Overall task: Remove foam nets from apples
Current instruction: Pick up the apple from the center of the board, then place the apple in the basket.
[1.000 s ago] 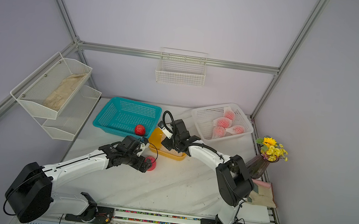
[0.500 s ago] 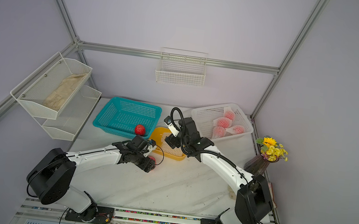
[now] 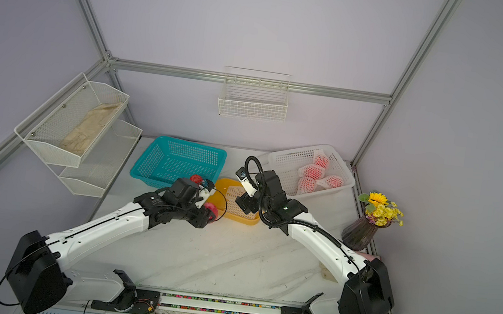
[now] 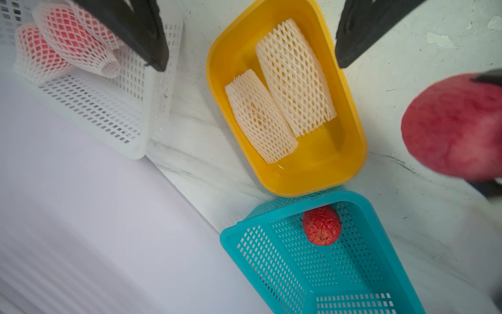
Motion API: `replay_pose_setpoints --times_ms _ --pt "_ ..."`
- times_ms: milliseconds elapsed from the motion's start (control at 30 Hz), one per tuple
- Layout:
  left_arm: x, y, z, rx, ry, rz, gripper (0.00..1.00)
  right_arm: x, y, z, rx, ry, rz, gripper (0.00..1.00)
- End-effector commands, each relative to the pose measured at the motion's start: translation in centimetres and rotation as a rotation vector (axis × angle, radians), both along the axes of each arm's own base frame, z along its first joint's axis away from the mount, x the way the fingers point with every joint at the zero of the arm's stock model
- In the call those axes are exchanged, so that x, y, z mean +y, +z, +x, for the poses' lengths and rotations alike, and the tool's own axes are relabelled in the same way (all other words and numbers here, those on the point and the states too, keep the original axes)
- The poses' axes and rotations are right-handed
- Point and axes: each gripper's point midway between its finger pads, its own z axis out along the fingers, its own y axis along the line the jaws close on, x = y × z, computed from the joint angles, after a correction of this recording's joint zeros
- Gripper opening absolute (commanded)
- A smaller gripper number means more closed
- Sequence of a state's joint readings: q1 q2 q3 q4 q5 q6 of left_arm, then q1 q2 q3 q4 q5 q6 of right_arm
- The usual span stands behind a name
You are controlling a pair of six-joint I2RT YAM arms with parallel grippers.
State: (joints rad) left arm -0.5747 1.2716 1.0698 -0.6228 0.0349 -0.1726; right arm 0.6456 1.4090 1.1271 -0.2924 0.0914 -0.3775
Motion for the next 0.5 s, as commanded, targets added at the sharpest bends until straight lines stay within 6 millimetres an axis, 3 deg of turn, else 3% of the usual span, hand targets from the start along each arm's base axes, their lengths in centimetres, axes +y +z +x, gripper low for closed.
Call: replay_pose_setpoints --times_ms 0,100,167,267,367,467 --pt "4.7 6.1 4.8 -0.121 0.172 0.025 0.42 0.1 -0.5 0.0 0.013 -0.010 0.014 0.97" --pt "10.0 6.5 9.6 -0.105 0.353 0.040 0.43 0.2 -1.0 0.0 0.019 -0.016 0.027 0.97" --pt "13.3 5.5 12.8 -0.080 0.464 0.027 0.43 0.3 -1.1 0.1 0.022 -0.022 0.042 0.97" --pt "16.5 2.8 16.6 -0.035 0.556 0.048 0.43 0.5 -1.7 0.0 0.033 -0.020 0.049 0.97" --pt "17.7 -1.1 19.1 0.047 0.591 0.060 0.41 0.5 -2.3 0.1 0.039 -0.023 0.047 0.97" --pt "17.5 -4.7 20.3 0.122 0.597 0.046 0.41 0.3 -2.9 0.2 0.041 -0.032 0.034 0.97"
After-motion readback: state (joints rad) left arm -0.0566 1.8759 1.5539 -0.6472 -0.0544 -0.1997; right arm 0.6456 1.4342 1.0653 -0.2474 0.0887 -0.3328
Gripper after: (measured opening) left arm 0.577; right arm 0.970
